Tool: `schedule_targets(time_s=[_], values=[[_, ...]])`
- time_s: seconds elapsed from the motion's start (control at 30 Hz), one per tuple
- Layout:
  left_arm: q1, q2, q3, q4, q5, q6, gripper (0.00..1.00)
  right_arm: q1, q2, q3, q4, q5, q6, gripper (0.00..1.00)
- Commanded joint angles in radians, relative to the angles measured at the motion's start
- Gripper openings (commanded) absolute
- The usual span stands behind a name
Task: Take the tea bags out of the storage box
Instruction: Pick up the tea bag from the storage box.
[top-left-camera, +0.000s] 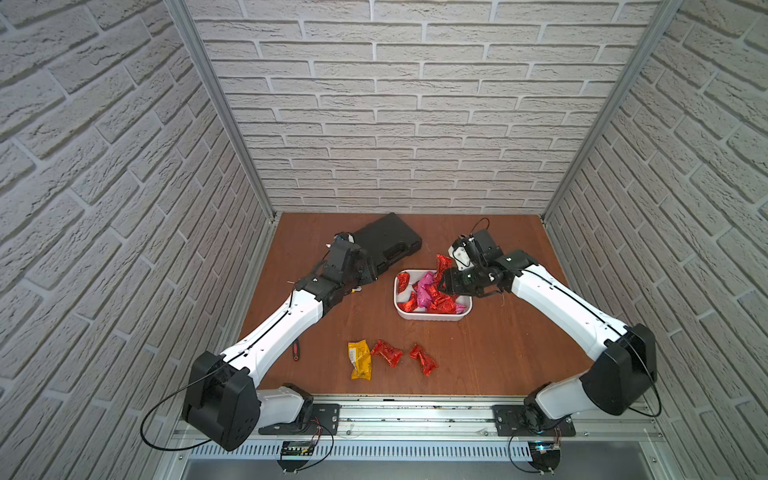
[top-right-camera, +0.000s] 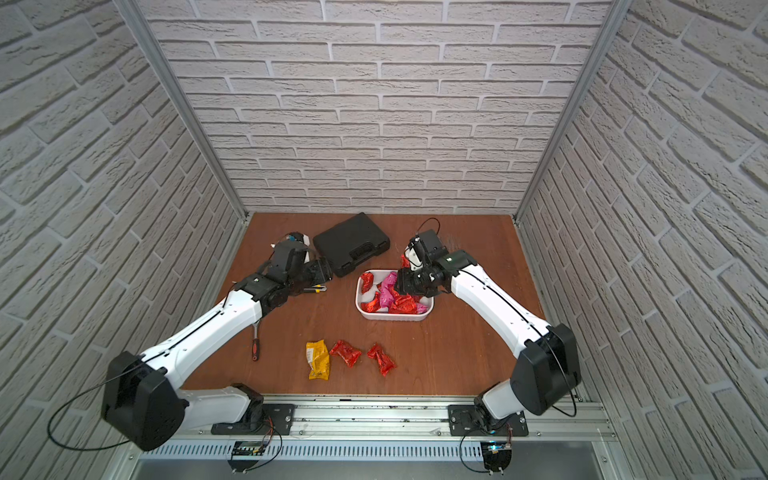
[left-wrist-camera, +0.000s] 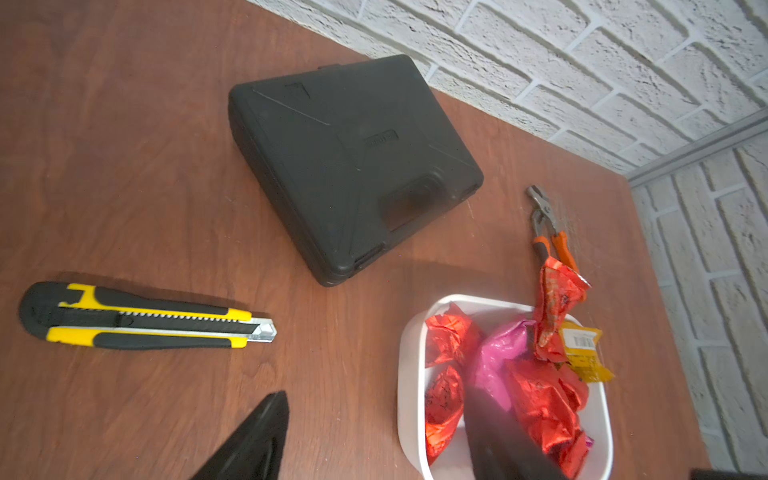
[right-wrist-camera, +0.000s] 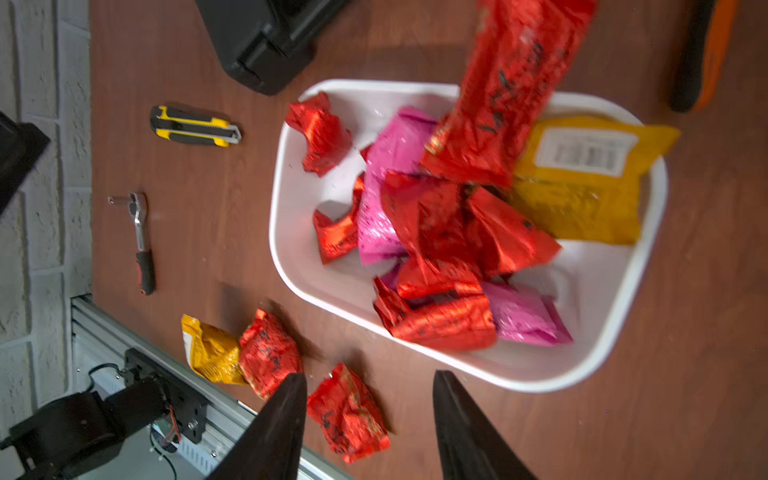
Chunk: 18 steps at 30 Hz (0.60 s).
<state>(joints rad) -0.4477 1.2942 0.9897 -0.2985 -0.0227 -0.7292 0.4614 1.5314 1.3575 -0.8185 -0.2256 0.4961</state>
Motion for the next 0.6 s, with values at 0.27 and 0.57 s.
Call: schedule_targets(time_s=[0.27,0.57], values=[[0.057,0.074,0.007,0.072,0.282,0.119,0.73,-0.022,0.177,0.301,-0.163,0.295,0.096,0.54],[-0.015,0.085,-0.052,0.137,0.198,0.050,0.74,-0.063,0.402,0.447,-0.155,0.334,0.014,0.62]])
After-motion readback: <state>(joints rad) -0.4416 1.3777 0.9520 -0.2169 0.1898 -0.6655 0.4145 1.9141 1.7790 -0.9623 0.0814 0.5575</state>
